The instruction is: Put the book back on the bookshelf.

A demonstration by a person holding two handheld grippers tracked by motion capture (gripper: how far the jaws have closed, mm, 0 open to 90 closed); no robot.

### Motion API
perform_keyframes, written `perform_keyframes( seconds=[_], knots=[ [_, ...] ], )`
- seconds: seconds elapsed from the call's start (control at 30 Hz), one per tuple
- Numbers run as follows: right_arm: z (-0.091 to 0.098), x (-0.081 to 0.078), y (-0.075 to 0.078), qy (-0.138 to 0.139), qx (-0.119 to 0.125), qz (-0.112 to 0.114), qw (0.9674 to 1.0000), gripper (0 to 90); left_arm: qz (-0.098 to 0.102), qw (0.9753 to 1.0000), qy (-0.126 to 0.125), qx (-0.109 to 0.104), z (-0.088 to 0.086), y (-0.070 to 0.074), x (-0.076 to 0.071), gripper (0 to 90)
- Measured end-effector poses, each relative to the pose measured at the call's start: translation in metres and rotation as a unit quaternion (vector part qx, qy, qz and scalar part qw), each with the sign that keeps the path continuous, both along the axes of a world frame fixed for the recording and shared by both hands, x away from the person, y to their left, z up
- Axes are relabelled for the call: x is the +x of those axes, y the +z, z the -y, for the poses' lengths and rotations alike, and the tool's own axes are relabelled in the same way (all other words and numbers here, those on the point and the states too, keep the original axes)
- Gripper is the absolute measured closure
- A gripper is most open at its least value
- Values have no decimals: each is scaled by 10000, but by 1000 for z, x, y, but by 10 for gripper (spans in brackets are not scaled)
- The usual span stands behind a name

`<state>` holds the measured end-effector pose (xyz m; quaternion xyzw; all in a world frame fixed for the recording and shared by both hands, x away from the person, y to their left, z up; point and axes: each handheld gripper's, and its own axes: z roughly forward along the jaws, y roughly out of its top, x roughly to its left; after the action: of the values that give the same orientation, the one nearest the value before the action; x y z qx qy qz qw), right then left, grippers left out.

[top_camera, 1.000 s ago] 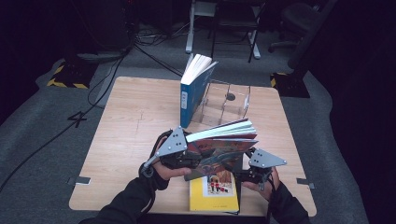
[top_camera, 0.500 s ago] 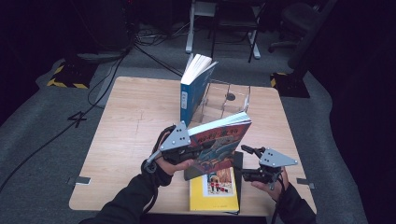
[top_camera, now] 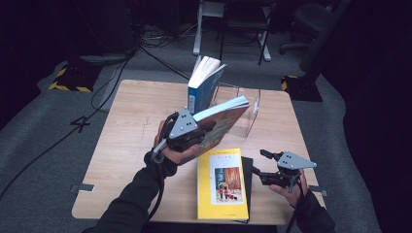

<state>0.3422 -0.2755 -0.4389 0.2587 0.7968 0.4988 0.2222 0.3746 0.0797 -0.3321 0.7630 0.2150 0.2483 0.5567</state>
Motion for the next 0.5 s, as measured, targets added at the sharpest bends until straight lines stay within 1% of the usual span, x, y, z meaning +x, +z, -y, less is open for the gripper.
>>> perform_keyframes(
  seconds=[0.03,0.07,0.1,0.13,0.23,0.33,0.37,0.4,0.43,0.5],
  knots=[
    [1,1,-1,-9,-30,-6,10000,294,-21,9999,106,15,-2,0,3,738],
    [1,1,-1,-9,-30,-6,10000,294,-21,9999,106,15,-2,0,3,738],
    [1,2,-2,-16,-25,-20,10000,293,-33,9998,221,3,-5,-1,8,738],
    [2,2,-2,-10,-23,-41,10000,294,-49,9996,276,-27,-6,-1,10,738],
    [2,3,-4,-31,-33,-82,10000,293,-96,9988,476,-26,-11,-3,20,738],
    [2,4,-6,-35,-74,-102,9999,293,-137,9973,722,44,-14,-4,29,737],
    [2,5,-7,-28,-79,-131,9999,294,-95,9969,774,104,-14,-4,31,737],
    [2,5,-7,-21,-99,-134,9999,295,-74,9966,815,117,-14,-4,34,738],
    [1,5,-8,-10,-119,-155,9998,295,-65,9960,886,108,-15,-4,37,738],
    [1,6,-9,-20,-129,-177,9998,295,-121,9948,1011,32,-15,-5,42,738]
  ],
)
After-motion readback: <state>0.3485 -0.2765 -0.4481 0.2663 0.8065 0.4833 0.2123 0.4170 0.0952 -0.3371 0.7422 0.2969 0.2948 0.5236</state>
